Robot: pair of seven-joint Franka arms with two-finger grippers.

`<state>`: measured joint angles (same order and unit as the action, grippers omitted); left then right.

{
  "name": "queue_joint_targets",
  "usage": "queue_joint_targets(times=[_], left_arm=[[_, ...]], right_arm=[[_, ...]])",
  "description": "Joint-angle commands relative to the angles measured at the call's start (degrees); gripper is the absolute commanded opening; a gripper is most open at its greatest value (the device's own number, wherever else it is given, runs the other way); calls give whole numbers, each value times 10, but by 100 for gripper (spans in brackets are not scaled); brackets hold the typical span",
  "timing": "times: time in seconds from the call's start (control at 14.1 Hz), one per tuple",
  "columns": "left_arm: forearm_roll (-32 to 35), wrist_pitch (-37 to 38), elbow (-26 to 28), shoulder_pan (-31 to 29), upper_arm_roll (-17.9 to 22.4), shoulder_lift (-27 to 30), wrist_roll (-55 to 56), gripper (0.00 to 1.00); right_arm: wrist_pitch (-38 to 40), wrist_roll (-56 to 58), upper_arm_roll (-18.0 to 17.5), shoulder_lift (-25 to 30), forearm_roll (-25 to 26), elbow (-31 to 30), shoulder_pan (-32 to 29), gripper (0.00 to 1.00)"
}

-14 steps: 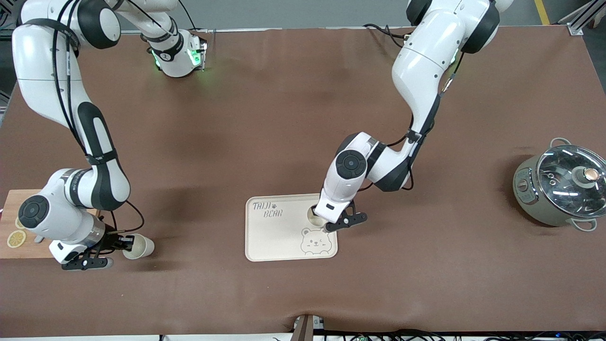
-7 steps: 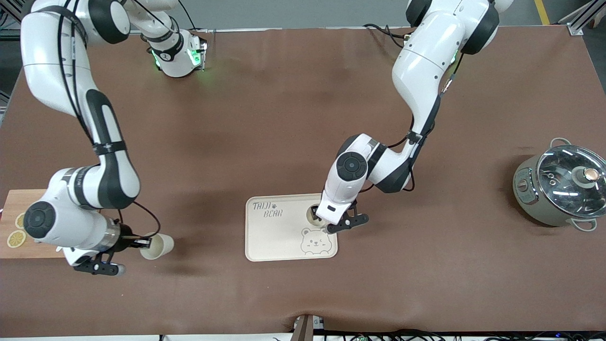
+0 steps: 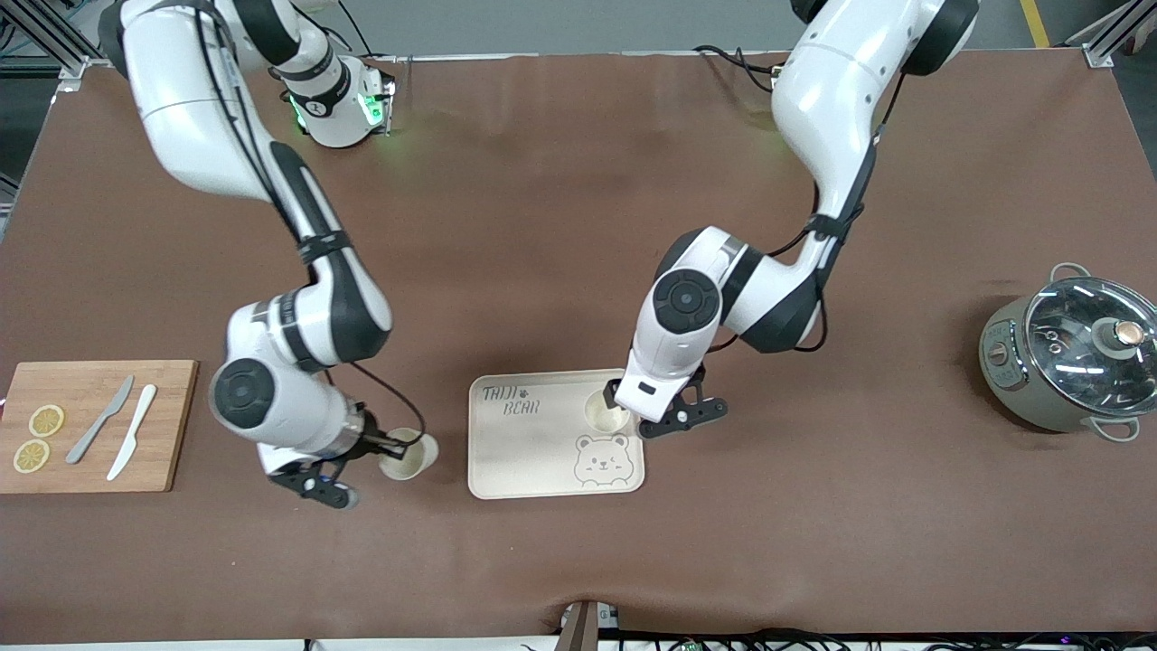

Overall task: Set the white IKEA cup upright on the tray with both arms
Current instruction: 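Set the cup on the tray with the left gripper while the right gripper approaches, then lower the cup onto the tray with the right gripper while the left gripper withdraws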

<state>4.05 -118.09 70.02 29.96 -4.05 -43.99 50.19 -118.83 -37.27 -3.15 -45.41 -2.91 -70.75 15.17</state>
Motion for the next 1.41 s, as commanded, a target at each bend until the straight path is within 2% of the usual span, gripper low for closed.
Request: queue_joint_targets(times=[0.0, 0.49, 0.71, 0.92, 1.34], left_arm=[[-3, 40, 14, -31, 3, 45, -64, 100], [-4, 104, 20, -106, 2, 94, -193, 100], [-5, 149, 30, -152, 1, 128, -257, 100], [-8, 185, 40, -191, 0, 159, -315, 100], [-8, 205, 114, -245, 0, 245, -384, 100]], right_arm=[[1, -54, 6, -3, 5, 10, 23, 0], [-53, -121, 9, -20, 13, 4, 68, 0], [-65, -161, 10, -34, 55, 4, 80, 0], [-83, -170, 10, -45, 62, 4, 88, 0], [-96, -173, 10, -53, 68, 3, 96, 0]])
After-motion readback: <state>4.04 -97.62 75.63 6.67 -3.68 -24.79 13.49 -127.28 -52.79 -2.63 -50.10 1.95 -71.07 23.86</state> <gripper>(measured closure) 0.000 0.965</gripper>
